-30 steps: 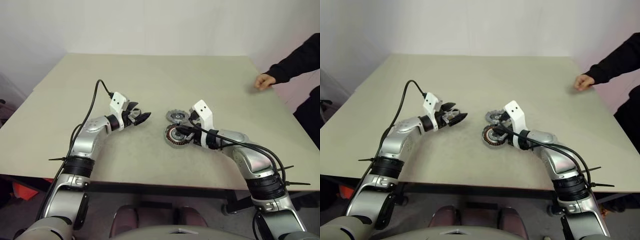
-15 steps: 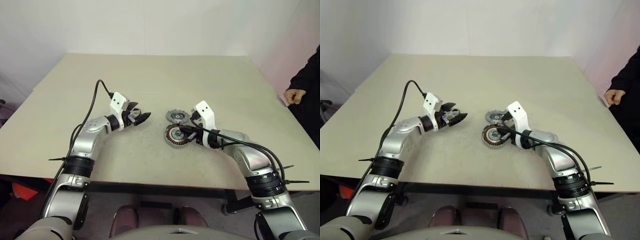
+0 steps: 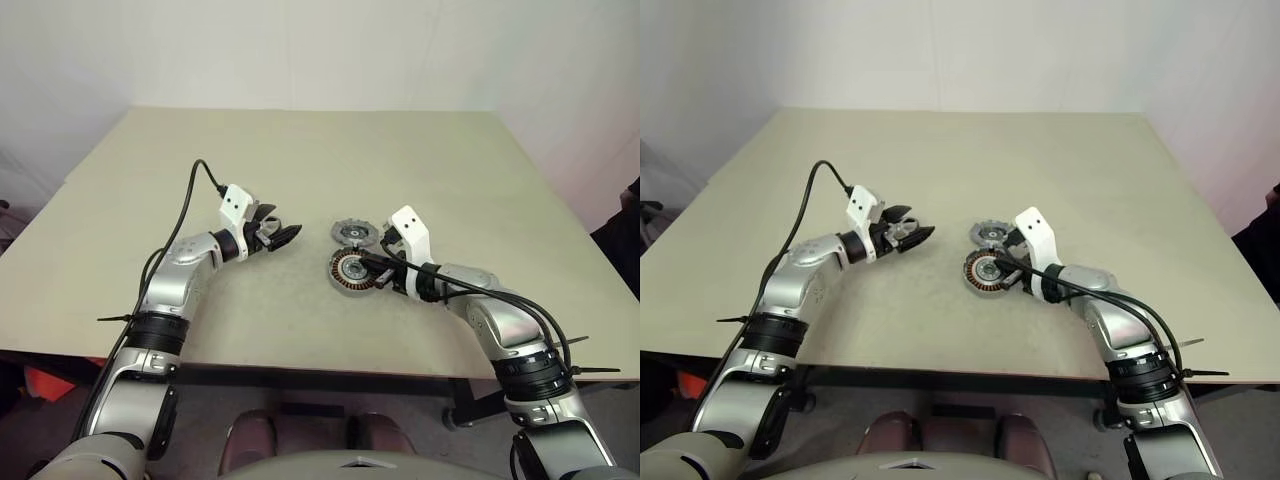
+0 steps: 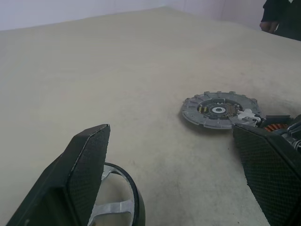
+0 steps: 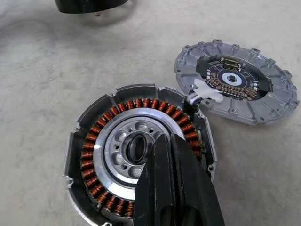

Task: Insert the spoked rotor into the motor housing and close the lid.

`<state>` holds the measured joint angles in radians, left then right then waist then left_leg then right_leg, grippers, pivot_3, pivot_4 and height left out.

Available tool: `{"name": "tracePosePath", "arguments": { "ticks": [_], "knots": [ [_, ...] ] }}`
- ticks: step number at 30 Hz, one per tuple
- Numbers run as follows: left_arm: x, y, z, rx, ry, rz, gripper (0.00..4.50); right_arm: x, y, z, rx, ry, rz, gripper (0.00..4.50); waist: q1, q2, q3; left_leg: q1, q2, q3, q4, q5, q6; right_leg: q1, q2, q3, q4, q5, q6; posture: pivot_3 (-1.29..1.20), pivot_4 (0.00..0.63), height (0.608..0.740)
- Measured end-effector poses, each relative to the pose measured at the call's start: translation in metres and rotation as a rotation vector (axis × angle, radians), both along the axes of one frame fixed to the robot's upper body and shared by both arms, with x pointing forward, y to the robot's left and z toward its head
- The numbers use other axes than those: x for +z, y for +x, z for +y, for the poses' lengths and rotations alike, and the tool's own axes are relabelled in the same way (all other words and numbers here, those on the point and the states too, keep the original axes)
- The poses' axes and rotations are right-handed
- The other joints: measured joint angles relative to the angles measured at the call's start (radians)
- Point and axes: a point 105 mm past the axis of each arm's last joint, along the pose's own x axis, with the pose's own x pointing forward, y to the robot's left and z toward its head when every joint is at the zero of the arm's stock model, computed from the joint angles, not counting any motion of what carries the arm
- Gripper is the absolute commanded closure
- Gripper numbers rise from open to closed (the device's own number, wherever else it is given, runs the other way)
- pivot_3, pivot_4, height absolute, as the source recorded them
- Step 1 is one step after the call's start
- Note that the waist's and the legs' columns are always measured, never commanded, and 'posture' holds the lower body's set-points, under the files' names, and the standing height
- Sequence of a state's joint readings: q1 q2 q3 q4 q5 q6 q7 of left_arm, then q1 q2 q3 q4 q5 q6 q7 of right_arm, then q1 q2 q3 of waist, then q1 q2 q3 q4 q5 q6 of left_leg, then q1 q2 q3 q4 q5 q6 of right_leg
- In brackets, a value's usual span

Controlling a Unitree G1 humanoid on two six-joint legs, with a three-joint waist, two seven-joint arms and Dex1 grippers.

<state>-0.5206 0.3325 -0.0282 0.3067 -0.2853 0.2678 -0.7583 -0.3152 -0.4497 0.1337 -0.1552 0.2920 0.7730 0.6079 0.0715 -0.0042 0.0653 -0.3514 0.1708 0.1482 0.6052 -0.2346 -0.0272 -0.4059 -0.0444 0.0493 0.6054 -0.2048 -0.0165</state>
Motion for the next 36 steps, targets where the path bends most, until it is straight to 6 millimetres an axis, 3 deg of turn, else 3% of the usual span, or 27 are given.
{"name": "tracePosePath", "arguments": {
  "ticks": [7,12,18,25,32,36],
  "knots": [
    [0.000,0.000,0.000,0.000,0.000,-0.001,0.09,0.003,0.004,-0.002,-0.024,-0.007,-0.020,4.47,0.000,0.000,0.000,0.000,0.000,0.000,0.000,0.000,-0.001,0.000,0.000,0.000,0.000,0.000,0.000,0.00,0.000,0.740],
    [0.000,0.000,0.000,0.001,0.000,-0.001,0.09,0.028,0.004,0.005,0.014,0.020,-0.095,4.47,0.000,0.000,0.000,0.000,0.000,0.000,0.000,0.000,-0.001,0.000,0.000,-0.001,0.000,0.000,0.000,0.00,0.000,0.740],
    [0.000,0.000,0.000,0.004,0.000,0.000,0.09,0.013,-0.003,0.008,0.023,0.021,-0.040,4.47,0.000,0.000,0.000,0.000,0.000,-0.001,0.000,0.000,-0.001,0.000,0.000,-0.001,0.000,0.000,0.000,0.00,0.000,0.740],
    [0.000,0.001,0.001,0.004,0.001,-0.005,0.09,-0.001,0.002,0.001,-0.017,0.010,-0.003,4.47,0.000,0.000,0.000,0.000,0.000,-0.001,0.000,0.001,-0.001,0.000,0.000,-0.001,0.001,0.000,0.000,0.00,0.000,0.740],
    [0.000,0.001,0.002,0.007,0.005,-0.006,0.09,-0.003,0.004,0.000,-0.027,0.010,-0.017,4.47,0.000,0.000,0.000,0.000,0.000,-0.001,0.000,0.001,-0.002,0.000,0.000,-0.001,0.001,0.000,0.000,0.00,0.000,0.740],
    [0.000,0.001,0.003,0.008,0.005,-0.006,0.09,0.007,0.003,0.000,-0.019,0.018,-0.036,4.47,0.000,0.000,0.000,0.000,0.000,-0.001,0.000,0.001,-0.002,0.000,0.000,-0.001,0.001,0.000,0.000,0.00,0.000,0.740]
  ]
}}
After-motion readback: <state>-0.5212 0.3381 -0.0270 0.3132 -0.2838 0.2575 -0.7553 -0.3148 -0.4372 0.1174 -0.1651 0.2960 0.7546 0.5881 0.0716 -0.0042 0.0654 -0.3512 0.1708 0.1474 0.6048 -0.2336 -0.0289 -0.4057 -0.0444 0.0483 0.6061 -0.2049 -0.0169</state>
